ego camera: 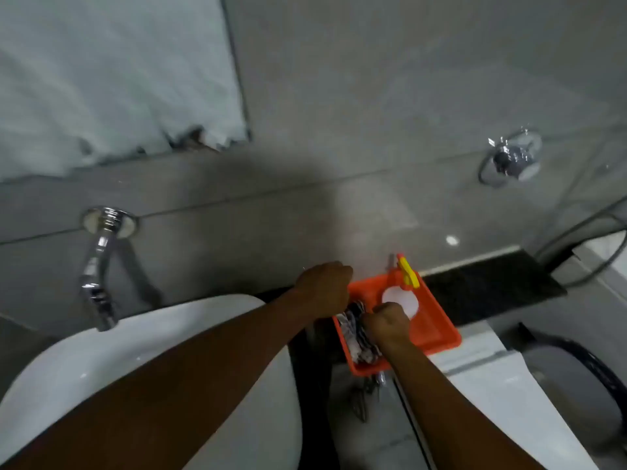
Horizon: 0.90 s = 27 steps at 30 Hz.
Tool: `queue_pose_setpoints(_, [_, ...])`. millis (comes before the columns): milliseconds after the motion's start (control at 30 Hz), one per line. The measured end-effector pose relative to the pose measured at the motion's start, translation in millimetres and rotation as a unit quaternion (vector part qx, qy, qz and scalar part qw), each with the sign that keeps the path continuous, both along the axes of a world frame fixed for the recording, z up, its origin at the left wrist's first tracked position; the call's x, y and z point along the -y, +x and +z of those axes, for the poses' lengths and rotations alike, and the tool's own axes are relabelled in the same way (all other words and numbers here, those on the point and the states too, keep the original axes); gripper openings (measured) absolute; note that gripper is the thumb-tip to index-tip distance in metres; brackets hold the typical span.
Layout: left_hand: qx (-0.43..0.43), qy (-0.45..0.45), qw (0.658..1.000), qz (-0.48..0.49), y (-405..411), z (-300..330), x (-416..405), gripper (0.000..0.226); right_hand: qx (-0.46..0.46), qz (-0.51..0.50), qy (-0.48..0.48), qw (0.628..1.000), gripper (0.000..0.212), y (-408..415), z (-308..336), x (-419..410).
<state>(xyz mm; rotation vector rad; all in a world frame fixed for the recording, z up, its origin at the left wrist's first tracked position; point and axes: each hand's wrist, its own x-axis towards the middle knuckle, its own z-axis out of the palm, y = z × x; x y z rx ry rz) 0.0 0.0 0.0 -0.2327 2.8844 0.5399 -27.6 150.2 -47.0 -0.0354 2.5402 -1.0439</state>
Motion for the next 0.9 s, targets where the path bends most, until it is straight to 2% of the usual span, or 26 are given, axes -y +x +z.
queue_pose_setpoints(33, [0.021, 0.021, 1.000, 0.010, -14.7, -21.3, -8.8, 0.032, 0.031, 0.005, 0.017, 0.999, 0.035, -4.7, -24.2, -9.8])
queue_pose_setpoints(100, [0.050, 0.046, 0.997, 0.046, -38.3, -56.8, -17.1, 0.031, 0.057, 0.016, 0.036, 0.998, 0.022, -12.0, -59.2, -18.9])
queue_pose_setpoints(167, [0.084, 0.051, 0.993, 0.061, -60.8, -94.7, -20.5, 0.028, 0.065, 0.035, 0.060, 0.995, 0.034, -23.1, -84.3, -21.5])
queue_pose_setpoints(233, [0.111, 0.044, 0.991, 0.057, -77.8, -129.3, -21.8, 0.025, 0.075, 0.046, 0.064, 0.994, 0.035, -39.8, -105.2, -22.7])
queue_pose_setpoints(367, [0.142, 0.012, 0.989, 0.029, -100.4, -170.7, -22.4, 0.003, 0.090, 0.080, 0.084, 0.989, 0.030, -63.3, -133.2, -23.0])
queue_pose_setpoints(533, [0.190, 0.047, 0.981, 0.009, -113.8, -205.0, -22.1, 0.016, 0.113, 0.126, 0.091, 0.981, 0.033, -76.7, -161.6, -22.1])
queue_pose_setpoints(667, [0.195, 0.096, 0.976, 0.028, -113.7, -205.5, -16.2, 0.011, 0.111, 0.141, 0.070, 0.981, 0.040, -79.7, -167.1, -23.7])
queue_pose_setpoints(800, [0.146, 0.174, 0.970, 0.085, -100.4, -174.1, -6.4, 0.024, 0.113, 0.109, -0.001, 0.988, 0.035, -80.0, -149.9, -28.7])
queue_pose_setpoints(900, [0.107, 0.198, 0.969, 0.101, -85.0, -138.1, 5.8, 0.017, 0.086, 0.118, -0.035, 0.989, 0.025, -81.4, -111.4, -28.9])
